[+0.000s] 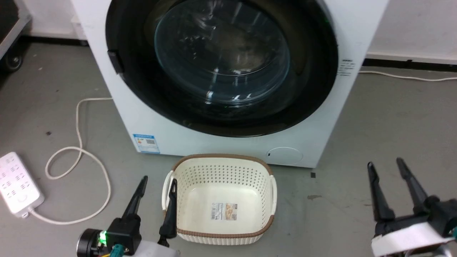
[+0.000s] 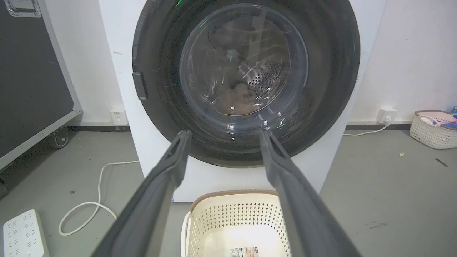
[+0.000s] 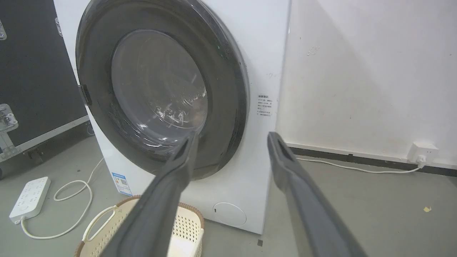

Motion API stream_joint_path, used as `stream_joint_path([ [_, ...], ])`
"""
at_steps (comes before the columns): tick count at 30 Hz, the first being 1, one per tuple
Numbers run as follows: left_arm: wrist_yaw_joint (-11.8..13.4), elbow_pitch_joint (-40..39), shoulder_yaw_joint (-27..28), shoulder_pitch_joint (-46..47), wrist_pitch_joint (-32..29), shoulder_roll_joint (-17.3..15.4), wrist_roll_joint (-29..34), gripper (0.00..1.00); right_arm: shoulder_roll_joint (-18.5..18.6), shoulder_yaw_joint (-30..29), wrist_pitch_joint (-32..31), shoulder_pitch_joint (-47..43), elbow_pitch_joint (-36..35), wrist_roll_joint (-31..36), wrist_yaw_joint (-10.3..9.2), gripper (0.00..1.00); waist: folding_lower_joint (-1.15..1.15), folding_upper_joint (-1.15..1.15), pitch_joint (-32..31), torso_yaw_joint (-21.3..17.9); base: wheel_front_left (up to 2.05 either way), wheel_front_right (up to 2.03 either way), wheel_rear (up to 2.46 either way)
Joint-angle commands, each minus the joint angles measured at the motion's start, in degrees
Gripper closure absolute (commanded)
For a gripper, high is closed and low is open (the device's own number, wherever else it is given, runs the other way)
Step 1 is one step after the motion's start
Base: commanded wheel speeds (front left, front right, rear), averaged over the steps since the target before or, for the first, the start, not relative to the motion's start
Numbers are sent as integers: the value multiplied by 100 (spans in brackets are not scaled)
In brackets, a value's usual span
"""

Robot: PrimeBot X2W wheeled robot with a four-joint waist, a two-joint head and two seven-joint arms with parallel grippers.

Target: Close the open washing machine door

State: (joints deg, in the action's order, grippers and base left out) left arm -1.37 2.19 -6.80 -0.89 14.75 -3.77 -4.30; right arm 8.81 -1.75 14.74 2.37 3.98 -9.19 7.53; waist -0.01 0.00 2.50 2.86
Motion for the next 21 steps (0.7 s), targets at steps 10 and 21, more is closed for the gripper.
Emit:
stream_joint_path([
  [10, -60, 162, 102, -139, 25, 21, -8, 0, -501, -138, 25, -465, -83, 475, -4, 0, 1, 0, -101, -221, 0, 0, 0],
  [21, -29, 142, 103, -84, -88, 18, 30, 100, -482, -128, -81, -390, -102, 491, 0, 100, 1, 0, -110, -227, 0, 0, 0],
])
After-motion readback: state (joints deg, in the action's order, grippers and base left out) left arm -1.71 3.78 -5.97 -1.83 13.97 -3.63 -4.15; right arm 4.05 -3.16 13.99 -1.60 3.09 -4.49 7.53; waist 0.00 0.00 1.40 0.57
